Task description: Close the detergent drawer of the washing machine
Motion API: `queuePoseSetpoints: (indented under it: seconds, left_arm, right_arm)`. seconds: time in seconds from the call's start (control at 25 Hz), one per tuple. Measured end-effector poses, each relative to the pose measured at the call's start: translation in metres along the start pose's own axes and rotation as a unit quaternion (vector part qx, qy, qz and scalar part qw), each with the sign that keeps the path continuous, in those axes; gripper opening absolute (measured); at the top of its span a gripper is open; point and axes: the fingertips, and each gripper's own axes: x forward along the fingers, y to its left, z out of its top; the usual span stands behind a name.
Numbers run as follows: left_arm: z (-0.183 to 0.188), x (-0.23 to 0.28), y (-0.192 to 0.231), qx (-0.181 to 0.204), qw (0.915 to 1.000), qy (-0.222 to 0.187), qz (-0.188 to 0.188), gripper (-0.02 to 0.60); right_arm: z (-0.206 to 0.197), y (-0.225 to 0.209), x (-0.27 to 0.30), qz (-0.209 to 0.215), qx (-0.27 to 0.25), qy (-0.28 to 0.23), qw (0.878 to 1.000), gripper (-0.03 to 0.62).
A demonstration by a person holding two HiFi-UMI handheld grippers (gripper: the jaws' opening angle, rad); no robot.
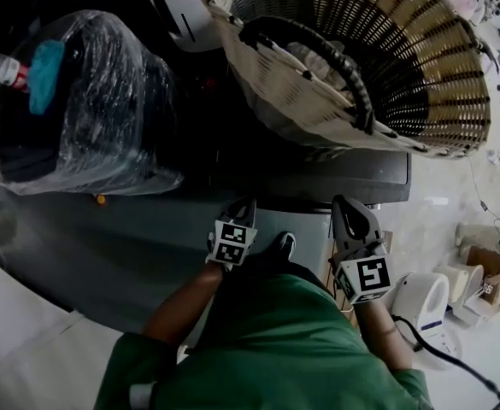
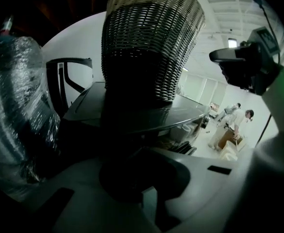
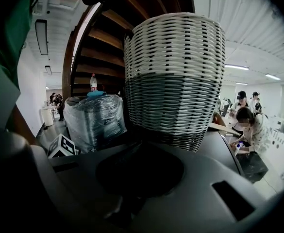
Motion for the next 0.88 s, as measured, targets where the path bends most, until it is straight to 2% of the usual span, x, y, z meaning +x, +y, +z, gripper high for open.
queuePoseSetpoints:
  seconds: [0.08,0.16,0.24,0.48,0.6,0.76,0.88]
  left_arm:
    - [0.01,-0.009,-0.004,0.033,0.9994,-0.006,-0.002,0.02]
    - [0.025,-0.023,-0.007,0.05,0.9983,-0.029,-0.002,0.02]
    - [0.045,-0.041,-0.008,0.049,0.9969,-0.06,0.007,0.02]
    - [0.108,-0.099,-0.009,0.048,0.9868,-0.15,0.038,0.02]
    - [0.131,-0.127,-0.011,0.045,0.9815,-0.18,0.048,0.02]
    - [0.157,-0.163,-0.014,0.047,0.9722,-0.219,0.067,0.02]
    - [0.176,-0.189,-0.017,0.054,0.9638,-0.248,0.082,0.02]
  right_arm:
    - [0.0,0.0,-0.006,-0.003,-0.004,0.011,1.0,0.015]
    - [0.005,-0.003,-0.012,-0.005,-0.008,-0.009,1.0,0.015]
    - [0.011,-0.006,-0.017,-0.01,-0.006,-0.034,0.999,0.015]
    - [0.025,-0.005,-0.034,-0.015,-0.014,-0.063,0.998,0.015]
    - [0.037,0.004,-0.044,-0.005,-0.018,-0.091,0.996,0.015]
    - [0.045,0.016,-0.056,0.012,-0.015,-0.089,0.996,0.015]
    - [0.058,0.025,-0.065,0.032,-0.015,-0.113,0.993,0.015]
